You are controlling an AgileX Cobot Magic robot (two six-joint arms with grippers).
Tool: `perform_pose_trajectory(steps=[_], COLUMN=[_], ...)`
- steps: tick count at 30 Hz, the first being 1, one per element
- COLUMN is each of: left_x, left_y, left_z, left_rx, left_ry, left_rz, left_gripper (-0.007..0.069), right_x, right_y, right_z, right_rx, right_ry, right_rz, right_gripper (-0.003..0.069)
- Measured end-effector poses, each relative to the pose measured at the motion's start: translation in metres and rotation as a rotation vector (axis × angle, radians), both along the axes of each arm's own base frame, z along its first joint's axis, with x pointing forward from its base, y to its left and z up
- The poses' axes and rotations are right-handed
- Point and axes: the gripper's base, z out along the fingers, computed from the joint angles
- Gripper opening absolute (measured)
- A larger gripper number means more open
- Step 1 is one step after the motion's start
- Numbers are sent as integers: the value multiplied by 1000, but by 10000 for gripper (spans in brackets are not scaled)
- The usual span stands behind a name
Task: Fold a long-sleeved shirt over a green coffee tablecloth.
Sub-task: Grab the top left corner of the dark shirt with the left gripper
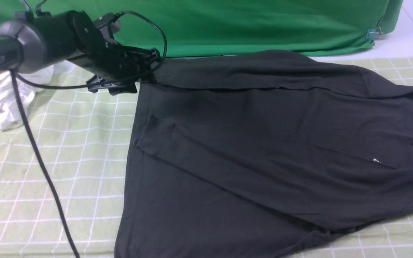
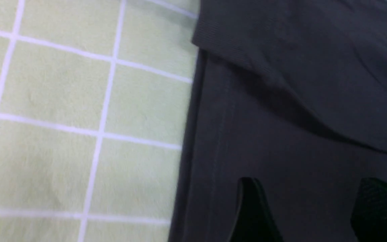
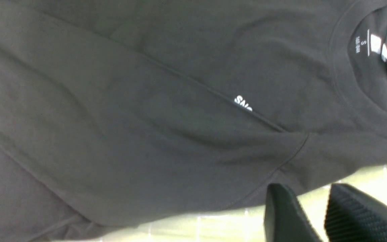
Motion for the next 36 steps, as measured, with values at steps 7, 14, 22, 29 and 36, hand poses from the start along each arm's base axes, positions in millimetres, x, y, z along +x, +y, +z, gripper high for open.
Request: perform_pose_trajectory(steps=[7, 14, 22, 29, 36], left_x=[32, 51, 64, 69, 73], left_y=[-5, -6, -1, 1, 3], left_z=[-30, -44, -50, -55, -64], left_rx=[-48, -83, -141, -200, -280], left_ry=[10, -11, -98, -124, -120], left_rz=[30, 63, 170, 253, 361], left_gripper=[403, 403, 403, 391, 235], right_x=[1, 1, 1, 2, 4], right_y=[0, 0, 0, 0, -1], right_z=[1, 1, 1, 2, 3], right_rx=[12, 13, 8, 7, 5], right_ry=[-6, -10, -16, -31, -55], right_rz=[-17, -18, -14, -15, -17], right_gripper=[196, 196, 197, 197, 197])
